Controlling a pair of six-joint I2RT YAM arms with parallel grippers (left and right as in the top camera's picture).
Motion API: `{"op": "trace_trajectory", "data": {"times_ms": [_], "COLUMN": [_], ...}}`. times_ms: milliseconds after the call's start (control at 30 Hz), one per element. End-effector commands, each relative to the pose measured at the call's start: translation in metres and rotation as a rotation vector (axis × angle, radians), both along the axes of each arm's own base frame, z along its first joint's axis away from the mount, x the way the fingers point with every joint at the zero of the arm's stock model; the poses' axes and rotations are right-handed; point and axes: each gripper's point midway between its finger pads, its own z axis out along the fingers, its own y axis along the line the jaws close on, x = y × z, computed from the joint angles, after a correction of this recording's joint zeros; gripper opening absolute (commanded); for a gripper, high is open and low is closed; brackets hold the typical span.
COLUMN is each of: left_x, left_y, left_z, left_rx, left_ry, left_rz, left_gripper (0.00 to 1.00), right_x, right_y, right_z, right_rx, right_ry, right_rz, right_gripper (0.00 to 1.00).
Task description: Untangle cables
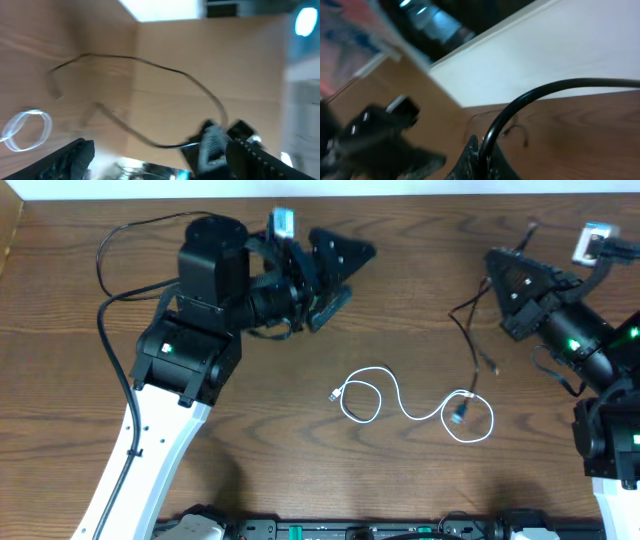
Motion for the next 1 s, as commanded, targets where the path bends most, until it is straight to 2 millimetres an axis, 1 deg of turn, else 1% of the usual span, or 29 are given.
{"op": "trace_trajectory", "data": {"times_ms": [0,100,167,333,467,567,633,700,800,867,900,967], "left_x": [-0.01,-0.01,-0.01,-0.012,-0.011,-0.01,-0.01,-0.011,-0.015,-0.018,-0.019,-0.022], "left_y": [-0.006,-0.006,-0.006,-0.006,-0.002,0.0,0.0,0.0,-0.003,-0.006,-0.008,-0.012], "left_z": [0.017,0.018,0.018,0.013,-0.004,-0.012,-0.012,-0.012,-0.008,-0.003,-0.001,0.002], "left_rx": [-0.107,-0.145,-0.152,-0.127,-0.079,-0.061,-0.063,-0.087,-0.136,-0.157,-0.163,-0.17], "left_ry": [0.096,0.177,0.194,0.18,0.231,0.264,0.269,0.318,0.4,0.414,0.405,0.407], "left_rz": [-0.044,-0.026,-0.022,-0.033,0.0,0.023,0.025,0.033,0.024,0.007,-0.005,-0.021], "left_gripper": [0.89,0.89,0.89,0.89,0.9,0.9,0.9,0.9,0.9,0.89,0.88,0.86], "right_x": [-0.021,-0.04,-0.049,-0.056,-0.069,-0.078,-0.081,-0.084,-0.089,-0.093,-0.094,-0.091], "right_y": [0.034,0.058,0.068,0.077,0.081,0.082,0.082,0.082,0.088,0.093,0.098,0.105], "right_z": [-0.001,-0.009,-0.014,-0.02,-0.018,-0.016,-0.015,-0.015,-0.016,-0.017,-0.018,-0.021], "right_rx": [-0.048,-0.126,-0.13,-0.105,-0.093,-0.095,-0.098,-0.097,-0.097,-0.101,-0.103,-0.107], "right_ry": [-0.046,-0.133,-0.146,-0.136,-0.165,-0.201,-0.215,-0.22,-0.226,-0.241,-0.245,-0.234], "right_rz": [0.215,0.407,0.505,0.632,0.737,0.792,0.813,0.829,0.853,0.879,0.89,0.878], "right_gripper": [0.01,0.01,0.01,0.01,0.01,0.01,0.01,0.01,0.01,0.01,0.01,0.01]}}
